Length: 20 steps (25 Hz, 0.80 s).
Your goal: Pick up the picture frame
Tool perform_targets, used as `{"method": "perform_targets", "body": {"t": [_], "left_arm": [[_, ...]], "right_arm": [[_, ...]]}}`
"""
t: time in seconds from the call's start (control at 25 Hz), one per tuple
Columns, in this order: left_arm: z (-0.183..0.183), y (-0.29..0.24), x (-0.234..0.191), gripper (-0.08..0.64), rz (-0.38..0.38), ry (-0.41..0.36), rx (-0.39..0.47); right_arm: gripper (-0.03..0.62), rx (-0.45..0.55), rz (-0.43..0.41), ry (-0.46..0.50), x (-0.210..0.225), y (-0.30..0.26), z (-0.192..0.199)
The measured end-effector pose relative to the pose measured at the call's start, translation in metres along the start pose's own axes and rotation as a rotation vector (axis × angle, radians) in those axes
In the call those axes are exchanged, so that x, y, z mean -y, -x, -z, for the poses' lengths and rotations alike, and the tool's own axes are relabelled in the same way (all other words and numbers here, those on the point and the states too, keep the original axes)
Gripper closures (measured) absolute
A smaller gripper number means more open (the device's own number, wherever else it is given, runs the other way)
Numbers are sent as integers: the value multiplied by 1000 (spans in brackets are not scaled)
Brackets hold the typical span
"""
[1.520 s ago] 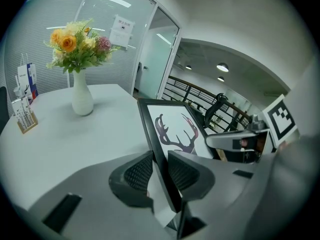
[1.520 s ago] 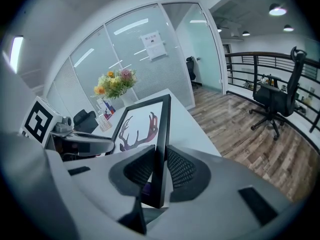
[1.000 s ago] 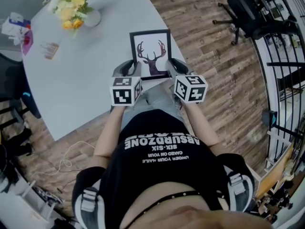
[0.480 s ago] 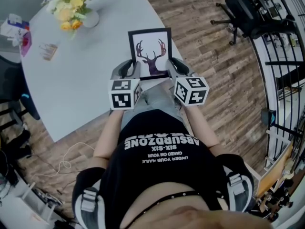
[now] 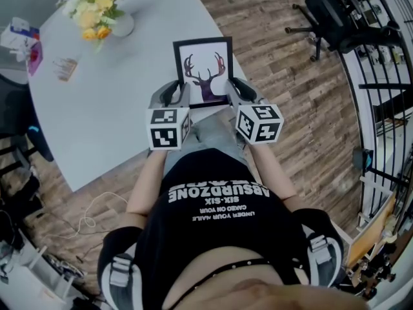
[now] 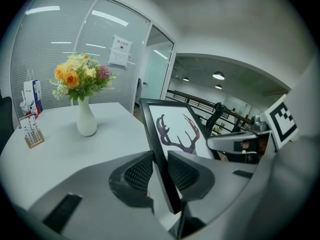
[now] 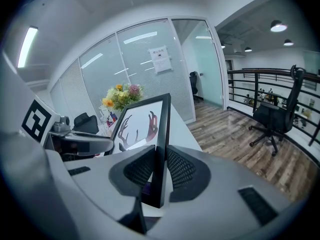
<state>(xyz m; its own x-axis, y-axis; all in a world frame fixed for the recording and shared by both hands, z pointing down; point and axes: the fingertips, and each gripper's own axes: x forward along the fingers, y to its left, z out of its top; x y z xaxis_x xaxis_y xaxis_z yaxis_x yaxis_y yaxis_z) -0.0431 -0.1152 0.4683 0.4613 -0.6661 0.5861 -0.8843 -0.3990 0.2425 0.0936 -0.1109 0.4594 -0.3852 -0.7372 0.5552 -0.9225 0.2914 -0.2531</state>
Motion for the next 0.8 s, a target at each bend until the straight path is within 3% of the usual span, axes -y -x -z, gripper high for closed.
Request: {"method": "perform_targets", "body": {"t": [0.8], "left_arm": [[2,4,-4,456,-6,9,0]], "right_arm": [[508,-12,-1,11,-5,-4,3]]}}
